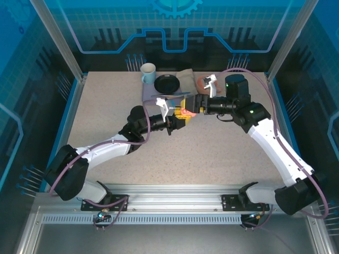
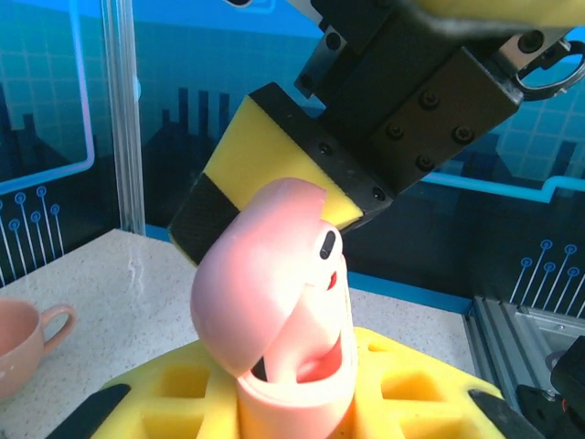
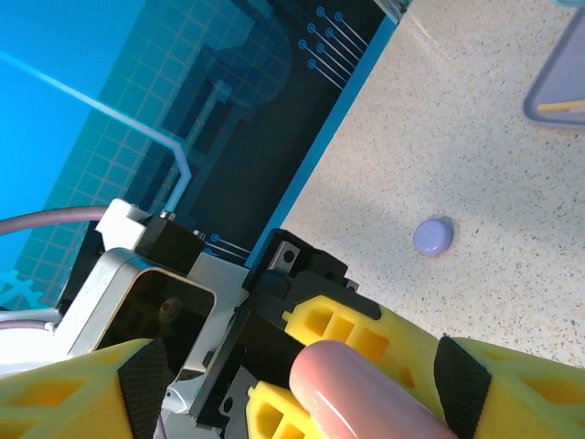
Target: Insert the wireless bluetooth earbuds into the charging case
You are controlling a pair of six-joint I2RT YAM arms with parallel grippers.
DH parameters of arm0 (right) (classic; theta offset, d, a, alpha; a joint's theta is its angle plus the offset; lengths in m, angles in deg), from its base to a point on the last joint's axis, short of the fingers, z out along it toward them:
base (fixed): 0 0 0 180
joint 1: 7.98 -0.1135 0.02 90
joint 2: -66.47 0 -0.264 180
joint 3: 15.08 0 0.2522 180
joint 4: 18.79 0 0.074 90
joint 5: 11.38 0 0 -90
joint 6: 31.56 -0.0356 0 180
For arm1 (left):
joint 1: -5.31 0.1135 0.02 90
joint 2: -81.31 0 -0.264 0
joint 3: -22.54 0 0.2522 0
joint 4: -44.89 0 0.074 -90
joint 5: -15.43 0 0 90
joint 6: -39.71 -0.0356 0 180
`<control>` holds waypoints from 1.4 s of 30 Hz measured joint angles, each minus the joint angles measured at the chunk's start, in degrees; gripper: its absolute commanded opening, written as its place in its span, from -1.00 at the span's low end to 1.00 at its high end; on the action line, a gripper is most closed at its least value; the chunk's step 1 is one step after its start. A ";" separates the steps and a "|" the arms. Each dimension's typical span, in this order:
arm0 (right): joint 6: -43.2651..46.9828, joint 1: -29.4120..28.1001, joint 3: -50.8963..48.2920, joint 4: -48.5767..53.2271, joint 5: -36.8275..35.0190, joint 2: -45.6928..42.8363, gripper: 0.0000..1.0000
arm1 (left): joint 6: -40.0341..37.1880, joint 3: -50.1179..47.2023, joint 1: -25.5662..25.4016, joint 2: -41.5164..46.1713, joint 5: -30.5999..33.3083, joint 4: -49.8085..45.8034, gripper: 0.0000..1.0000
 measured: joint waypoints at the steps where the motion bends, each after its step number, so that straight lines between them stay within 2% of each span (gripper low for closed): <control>1: -0.11 0.13 -0.33 0.00 0.00 -0.50 0.59 | 0.46 0.00 -0.04 -0.20 -0.28 0.55 -1.00; 8: -0.11 2.12 -3.32 0.46 -0.42 -4.11 0.59 | 1.40 0.07 0.13 -1.18 -0.55 0.94 -1.00; 14: -0.11 5.18 -4.35 0.92 2.71 -10.67 0.60 | 2.54 0.04 2.75 -3.04 4.55 -1.57 -1.00; 20: -0.15 6.80 -3.45 -1.27 2.62 -7.28 0.65 | 2.95 -0.22 3.04 -4.13 5.73 -2.89 -1.00; 26: -1.57 8.17 -5.64 -1.05 -3.54 -2.69 0.66 | 8.33 3.06 3.04 -8.74 5.88 -7.37 -1.00; 33: -3.61 8.98 -13.46 1.18 -14.08 -1.57 0.66 | 19.34 13.16 3.04 -20.11 5.51 -24.24 -1.00; 42: -4.24 12.09 -18.43 3.15 -22.08 -1.51 0.66 | 27.63 17.55 3.04 -28.79 4.79 -39.71 -0.89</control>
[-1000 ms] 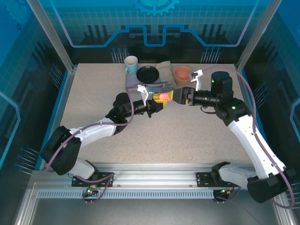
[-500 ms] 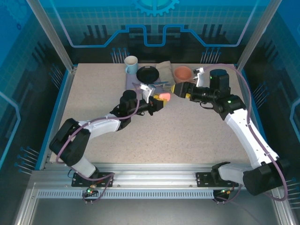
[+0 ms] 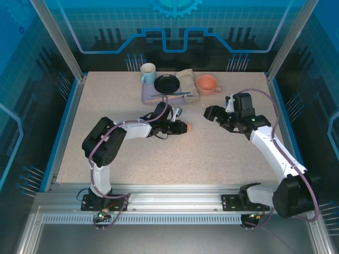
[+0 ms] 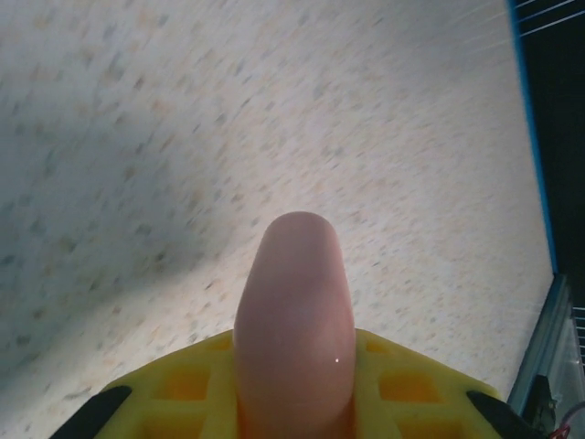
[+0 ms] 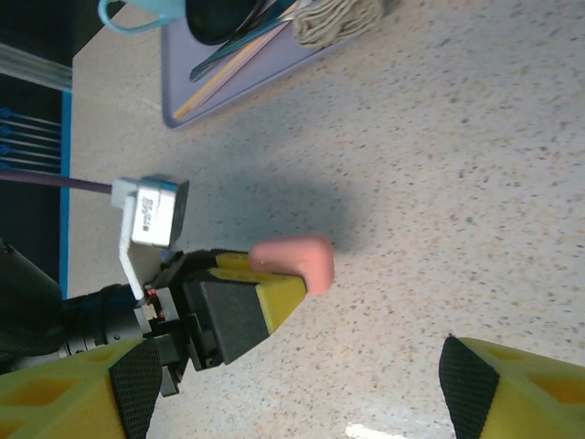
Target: Insert the wireless bluetooth earbuds into the charging case
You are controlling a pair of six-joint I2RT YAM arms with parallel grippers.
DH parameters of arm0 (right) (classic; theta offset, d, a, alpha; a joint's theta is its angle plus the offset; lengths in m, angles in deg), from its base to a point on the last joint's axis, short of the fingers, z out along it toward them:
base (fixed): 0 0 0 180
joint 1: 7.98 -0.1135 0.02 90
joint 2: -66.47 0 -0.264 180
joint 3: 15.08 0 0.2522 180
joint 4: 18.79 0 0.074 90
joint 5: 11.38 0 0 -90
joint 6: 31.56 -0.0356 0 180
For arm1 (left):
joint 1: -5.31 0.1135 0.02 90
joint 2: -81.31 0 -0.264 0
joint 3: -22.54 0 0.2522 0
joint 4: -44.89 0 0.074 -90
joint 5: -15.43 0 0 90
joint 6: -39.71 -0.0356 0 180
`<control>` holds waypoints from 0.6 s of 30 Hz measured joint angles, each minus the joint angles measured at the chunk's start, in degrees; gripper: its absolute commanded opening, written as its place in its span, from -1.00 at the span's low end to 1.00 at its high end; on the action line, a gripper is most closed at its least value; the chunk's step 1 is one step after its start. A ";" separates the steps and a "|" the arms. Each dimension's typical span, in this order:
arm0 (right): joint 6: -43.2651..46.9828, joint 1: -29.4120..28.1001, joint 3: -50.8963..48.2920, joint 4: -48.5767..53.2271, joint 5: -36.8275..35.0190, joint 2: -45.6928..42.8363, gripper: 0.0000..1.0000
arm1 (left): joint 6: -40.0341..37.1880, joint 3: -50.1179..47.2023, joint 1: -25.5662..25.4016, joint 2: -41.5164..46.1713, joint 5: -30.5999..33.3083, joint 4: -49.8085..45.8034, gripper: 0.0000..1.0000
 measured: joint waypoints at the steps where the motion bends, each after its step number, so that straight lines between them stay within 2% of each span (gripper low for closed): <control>1: 0.00 0.26 -0.04 0.00 -0.48 0.04 0.66 | 0.35 0.39 0.00 -0.70 0.02 -1.46 -0.84; 5: 0.04 0.85 -0.07 0.02 -1.84 0.22 0.67 | 1.36 2.93 0.00 -3.26 -0.20 -7.02 -0.68; 8: 0.04 1.66 -0.07 0.42 -2.19 0.26 0.70 | 1.46 5.84 0.00 -4.13 -0.04 -10.64 -0.37; 10: 0.04 2.36 -0.07 0.74 -2.36 0.26 0.75 | 1.36 7.28 0.00 -4.61 0.33 -13.44 0.06; 13: 0.28 3.21 -0.07 1.57 -2.82 0.26 0.85 | 1.66 9.16 0.00 -4.74 1.29 -17.94 0.45; 15: 0.61 3.76 -0.07 2.49 -3.48 0.20 1.00 | 1.44 10.34 -0.11 -4.48 2.32 -20.37 0.66; 18: 1.75 4.81 -0.07 4.20 -4.98 -0.35 1.00 | 1.33 10.82 0.11 -2.60 5.20 -25.57 0.83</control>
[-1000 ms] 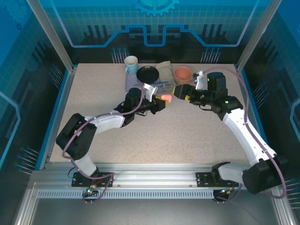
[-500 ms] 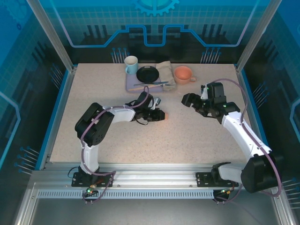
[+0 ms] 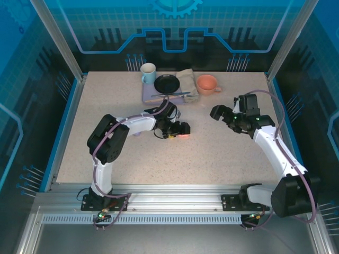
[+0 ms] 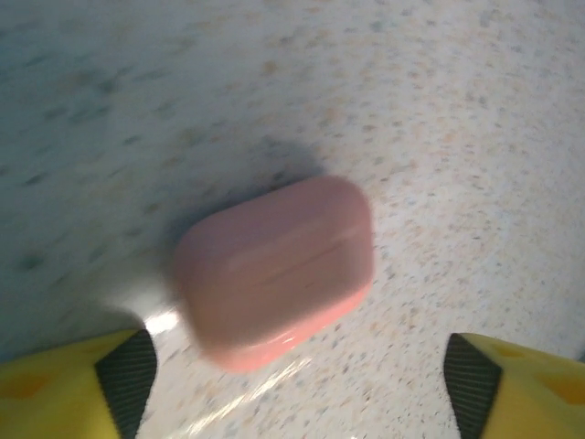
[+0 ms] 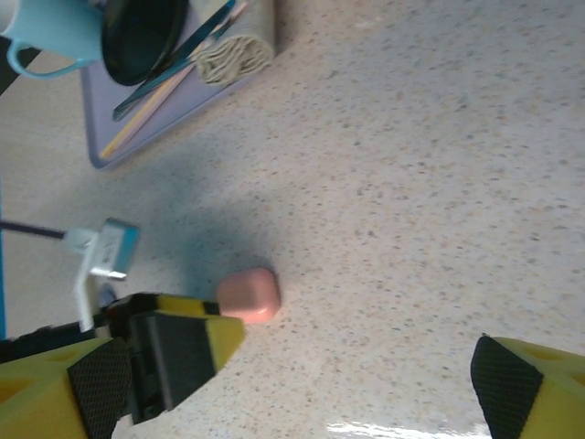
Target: Insert the wireless bluetooth earbuds into the charging case
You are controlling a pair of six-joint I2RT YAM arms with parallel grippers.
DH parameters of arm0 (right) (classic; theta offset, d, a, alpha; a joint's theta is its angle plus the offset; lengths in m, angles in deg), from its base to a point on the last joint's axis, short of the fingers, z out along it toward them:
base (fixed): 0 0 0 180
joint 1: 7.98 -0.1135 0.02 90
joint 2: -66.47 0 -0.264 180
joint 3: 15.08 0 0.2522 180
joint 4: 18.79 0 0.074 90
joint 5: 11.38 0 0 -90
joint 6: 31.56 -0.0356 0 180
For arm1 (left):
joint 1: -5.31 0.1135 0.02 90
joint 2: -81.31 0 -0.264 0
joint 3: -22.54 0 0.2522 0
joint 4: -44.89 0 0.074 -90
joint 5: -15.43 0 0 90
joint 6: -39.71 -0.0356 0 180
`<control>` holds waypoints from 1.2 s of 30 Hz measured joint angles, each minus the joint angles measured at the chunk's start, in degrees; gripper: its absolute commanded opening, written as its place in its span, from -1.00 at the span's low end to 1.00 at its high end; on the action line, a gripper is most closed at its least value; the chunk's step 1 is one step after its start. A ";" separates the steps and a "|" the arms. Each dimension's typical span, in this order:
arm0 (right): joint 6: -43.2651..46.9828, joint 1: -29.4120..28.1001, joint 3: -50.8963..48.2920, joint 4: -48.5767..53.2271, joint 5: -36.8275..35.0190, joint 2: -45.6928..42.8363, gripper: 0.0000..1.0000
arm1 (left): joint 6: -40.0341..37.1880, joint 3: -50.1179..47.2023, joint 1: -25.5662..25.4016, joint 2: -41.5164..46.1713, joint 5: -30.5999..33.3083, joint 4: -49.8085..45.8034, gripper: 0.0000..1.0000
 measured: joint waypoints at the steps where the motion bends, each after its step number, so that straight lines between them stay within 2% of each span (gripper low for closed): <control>1: 0.52 0.59 0.00 0.79 -0.68 -0.44 1.00 | -0.13 -0.02 0.24 0.87 1.22 -2.38 0.91; 6: 3.91 2.86 1.84 4.50 -6.36 -1.86 1.00 | -1.66 -0.02 2.29 8.83 10.49 -13.18 0.97; 9: 6.64 3.08 2.60 3.80 -13.77 -1.79 1.00 | -4.59 -2.10 3.08 19.28 19.93 -14.08 0.97; 11: 9.03 2.86 -0.35 -2.12 -20.00 -2.10 1.00 | -8.28 -7.30 3.21 29.16 27.34 -9.25 0.98; 13: 12.55 2.16 -8.26 -12.09 -26.43 -3.15 1.00 | -13.62 -15.98 3.28 41.05 35.91 -0.74 0.98; 15: 16.24 1.66 -15.19 -18.88 -30.91 -2.67 1.00 | -18.58 -23.82 4.04 49.35 42.25 7.65 0.98; 17: 19.63 1.55 -19.61 -24.06 -33.97 -0.72 1.00 | -22.03 -29.44 6.60 53.68 46.10 12.92 0.98; 20: 24.70 1.49 -25.40 -35.56 -36.37 2.58 1.00 | -25.86 -36.76 11.52 54.40 49.46 19.89 0.98; 23: 28.35 1.31 -30.08 -46.29 -36.28 4.81 1.00 | -29.97 -46.31 12.98 52.92 51.25 29.77 0.97; 27: 32.74 0.55 -33.55 -60.48 -33.92 8.31 1.00 | -32.50 -56.59 16.48 45.99 50.69 43.58 0.98; 31: 36.46 0.28 -34.29 -70.58 -29.20 14.80 1.00 | -34.32 -57.42 20.20 38.23 47.39 52.37 0.98; 36: 37.16 1.38 -34.03 -72.91 -24.39 16.20 1.00 | -35.60 -55.25 24.04 31.95 40.13 60.08 0.98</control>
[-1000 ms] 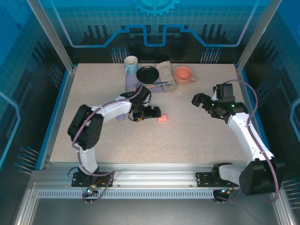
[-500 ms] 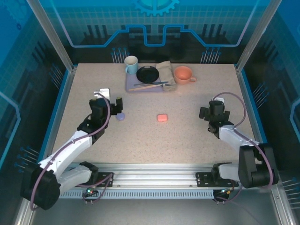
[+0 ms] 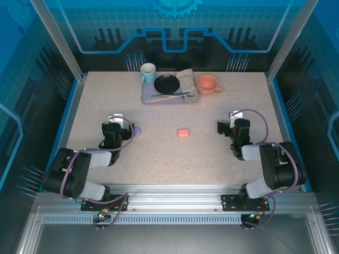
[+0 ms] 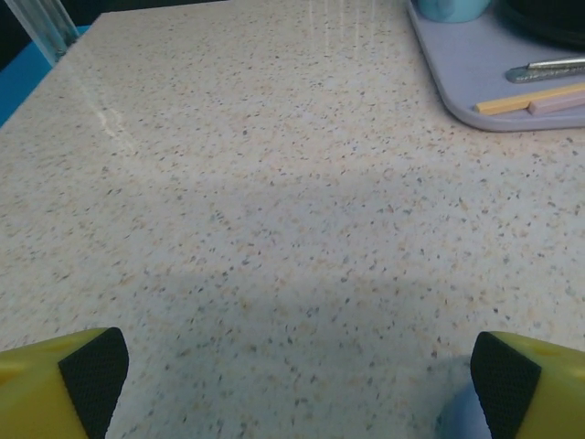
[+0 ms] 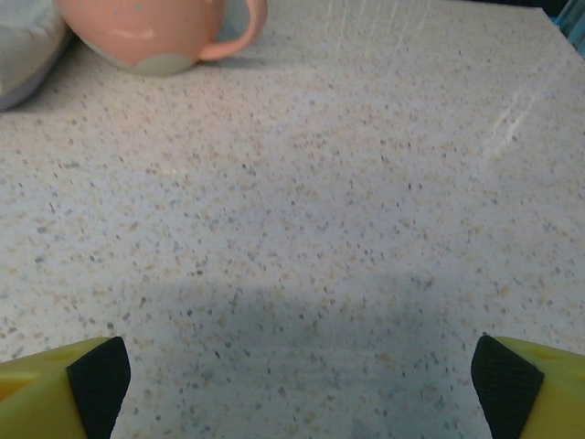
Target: Insert the wireless bluetooth earbuds into the charging case
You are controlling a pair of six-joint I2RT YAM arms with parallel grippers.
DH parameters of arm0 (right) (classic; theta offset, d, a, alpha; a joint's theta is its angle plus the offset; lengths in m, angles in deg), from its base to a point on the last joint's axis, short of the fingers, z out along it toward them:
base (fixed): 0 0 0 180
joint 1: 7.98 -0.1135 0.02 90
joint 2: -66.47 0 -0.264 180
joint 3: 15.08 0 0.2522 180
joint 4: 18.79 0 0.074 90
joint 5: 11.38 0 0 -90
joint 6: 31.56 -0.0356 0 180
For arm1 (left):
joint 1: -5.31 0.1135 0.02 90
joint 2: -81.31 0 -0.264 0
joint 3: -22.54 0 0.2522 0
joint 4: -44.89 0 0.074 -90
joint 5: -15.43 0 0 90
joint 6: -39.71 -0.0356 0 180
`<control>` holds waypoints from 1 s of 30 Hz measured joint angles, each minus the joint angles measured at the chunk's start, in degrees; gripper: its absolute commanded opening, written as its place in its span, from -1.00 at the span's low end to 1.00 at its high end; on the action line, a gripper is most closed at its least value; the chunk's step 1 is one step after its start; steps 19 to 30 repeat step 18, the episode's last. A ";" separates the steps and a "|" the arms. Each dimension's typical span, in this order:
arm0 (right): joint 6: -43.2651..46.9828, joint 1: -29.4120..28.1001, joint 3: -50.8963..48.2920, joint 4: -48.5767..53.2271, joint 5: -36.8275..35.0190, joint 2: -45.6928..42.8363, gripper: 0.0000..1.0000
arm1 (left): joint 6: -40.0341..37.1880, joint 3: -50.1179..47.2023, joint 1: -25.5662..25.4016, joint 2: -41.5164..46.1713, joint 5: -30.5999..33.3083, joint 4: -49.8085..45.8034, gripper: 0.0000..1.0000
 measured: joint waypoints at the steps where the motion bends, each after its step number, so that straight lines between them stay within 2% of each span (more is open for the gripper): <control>1: 0.02 0.07 0.07 -0.35 0.59 0.00 1.00 | 0.07 0.28 1.18 -0.66 -1.46 0.83 0.98; 5: 0.42 0.09 0.17 -1.09 1.27 0.00 1.00 | 1.64 2.45 5.38 -3.93 -6.08 1.84 0.98; 8: 0.46 0.09 0.17 -1.29 1.90 0.00 1.00 | 2.58 2.73 6.67 -4.48 -8.15 2.01 0.98; 13: 0.46 0.15 0.17 -1.29 2.56 0.00 1.00 | 3.08 2.80 6.71 -4.48 -10.08 2.05 0.98; 18: 1.31 1.27 1.33 -0.85 7.52 0.00 1.00 | 3.10 2.95 6.73 -4.48 -10.84 2.08 0.98; 30: 1.31 1.27 1.33 -0.85 7.52 0.00 1.00 | 3.10 2.95 6.73 -4.48 -10.84 2.08 0.98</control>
